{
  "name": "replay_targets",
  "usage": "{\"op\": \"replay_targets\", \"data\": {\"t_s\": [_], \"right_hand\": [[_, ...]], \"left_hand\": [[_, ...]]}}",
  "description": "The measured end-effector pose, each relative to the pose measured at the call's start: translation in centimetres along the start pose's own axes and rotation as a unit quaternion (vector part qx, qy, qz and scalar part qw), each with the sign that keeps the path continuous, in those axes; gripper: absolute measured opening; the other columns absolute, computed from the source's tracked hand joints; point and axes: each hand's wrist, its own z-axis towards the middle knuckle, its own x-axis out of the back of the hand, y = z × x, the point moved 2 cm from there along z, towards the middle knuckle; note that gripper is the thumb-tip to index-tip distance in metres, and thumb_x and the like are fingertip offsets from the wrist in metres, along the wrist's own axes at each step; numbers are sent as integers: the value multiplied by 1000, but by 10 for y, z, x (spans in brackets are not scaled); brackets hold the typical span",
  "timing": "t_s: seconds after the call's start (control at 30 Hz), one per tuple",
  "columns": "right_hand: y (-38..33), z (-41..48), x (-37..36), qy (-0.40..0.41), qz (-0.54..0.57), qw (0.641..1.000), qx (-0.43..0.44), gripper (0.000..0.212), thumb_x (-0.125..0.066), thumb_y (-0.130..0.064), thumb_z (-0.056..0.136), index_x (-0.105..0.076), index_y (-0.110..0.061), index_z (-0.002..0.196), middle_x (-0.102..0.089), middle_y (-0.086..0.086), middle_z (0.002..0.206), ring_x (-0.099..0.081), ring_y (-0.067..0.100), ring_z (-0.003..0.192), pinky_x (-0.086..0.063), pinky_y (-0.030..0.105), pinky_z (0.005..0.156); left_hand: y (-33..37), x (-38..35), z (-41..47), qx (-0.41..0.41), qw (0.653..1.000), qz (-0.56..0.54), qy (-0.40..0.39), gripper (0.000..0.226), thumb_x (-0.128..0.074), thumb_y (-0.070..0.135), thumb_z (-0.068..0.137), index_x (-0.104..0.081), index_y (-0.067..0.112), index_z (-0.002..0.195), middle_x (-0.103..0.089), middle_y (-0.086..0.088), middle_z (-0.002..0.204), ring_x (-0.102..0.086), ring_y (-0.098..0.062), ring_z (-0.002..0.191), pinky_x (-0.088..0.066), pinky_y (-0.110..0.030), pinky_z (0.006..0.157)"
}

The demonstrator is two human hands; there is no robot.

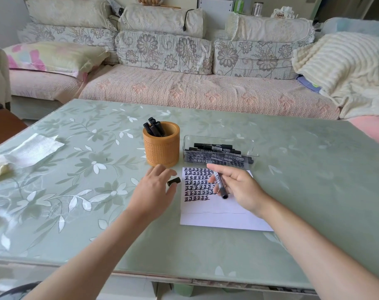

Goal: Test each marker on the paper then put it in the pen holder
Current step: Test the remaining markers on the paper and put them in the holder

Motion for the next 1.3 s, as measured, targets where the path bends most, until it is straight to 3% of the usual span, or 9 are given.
{"op": "replay_targets", "data": {"t_s": [0.07, 0.17, 0.27, 0.4, 0.47, 0.57, 0.87, 1.17, 1.3], "right_hand": [[-3, 0, 0, -7, -6, 1000, -22, 44, -30, 7, 101, -68, -14, 110, -61, 7, 91, -62, 18, 69, -53, 36, 71], [-7, -1, 1, -2, -38, 999, -36, 33, -35, 5, 99, -59, -14, 88, -61, -2, 68, -57, 17, 54, -47, 28, 51], [-6, 3, 3, 21, -115, 993, 0, 22, -53, -1, 96, -56, -22, 91, -56, -1, 80, -50, 15, 55, -42, 24, 48], [0, 8, 6, 83, -212, 974, 14, 33, -74, -11, 83, -63, -39, 95, -64, -12, 88, -54, 5, 67, -49, 25, 73], [0, 7, 6, 102, -270, 957, 26, 23, -75, -18, 83, -71, -36, 96, -70, -18, 91, -60, -5, 80, -48, 20, 81], [-2, 7, 4, 110, -313, 942, 43, 18, -72, -19, 85, -74, -29, 100, -69, -17, 98, -62, 2, 94, -46, 21, 87], [-3, 8, -2, 82, -334, 937, 66, 16, -70, -18, 87, -73, -27, 100, -68, -14, 102, -61, 7, 101, -45, 27, 92], [-3, 6, -10, 42, -345, 935, 63, 24, -78, -19, 79, -70, -29, 99, -66, -17, 100, -58, -1, 95, -36, 2, 79], [-8, 9, -13, 62, -359, 929, 63, 18, -78, -30, 80, -74, -30, 97, -71, -15, 102, -62, 5, 99, -45, 21, 88]], "left_hand": [[-5, -2, 1, 26, 999, 18, -25, 25, -61, 27, 89, -64, 17, 112, -58, 1, 106, -52, -22, 101, -49, -38, 82], [-8, -4, 4, 32, 998, 26, -37, 23, -63, 29, 89, -68, 17, 108, -59, 0, 103, -49, -23, 100, -45, -35, 84], [-8, -2, 7, 31, 999, 7, -37, 15, -65, 25, 88, -70, 18, 101, -59, 1, 99, -50, -22, 96, -43, -33, 78], [-4, 6, 9, 26, 999, -20, -6, 9, -65, 23, 89, -68, 23, 97, -60, 9, 92, -52, -14, 88, -40, -26, 67], [2, 9, 9, 8, 999, -32, 2, 8, -65, 23, 88, -68, 25, 96, -60, 11, 87, -53, -11, 83, -44, -26, 66], [9, 10, 7, -30, 999, -43, 5, 8, -67, 21, 88, -68, 23, 95, -57, 13, 82, -52, -9, 78, -45, -25, 66], [15, 7, 5, -65, 996, -53, -13, 12, -67, 22, 88, -69, 23, 99, -56, 14, 82, -50, -5, 77, -42, -17, 67], [20, 10, 5, -94, 990, -78, -72, 26, -50, 38, 93, -69, 22, 103, -57, 10, 84, -51, -6, 79, -42, -23, 69], [22, 18, 9, -105, 989, -89, -52, 24, -54, 32, 92, -72, 18, 99, -58, 8, 81, -52, -10, 77, -41, -22, 68]]}}
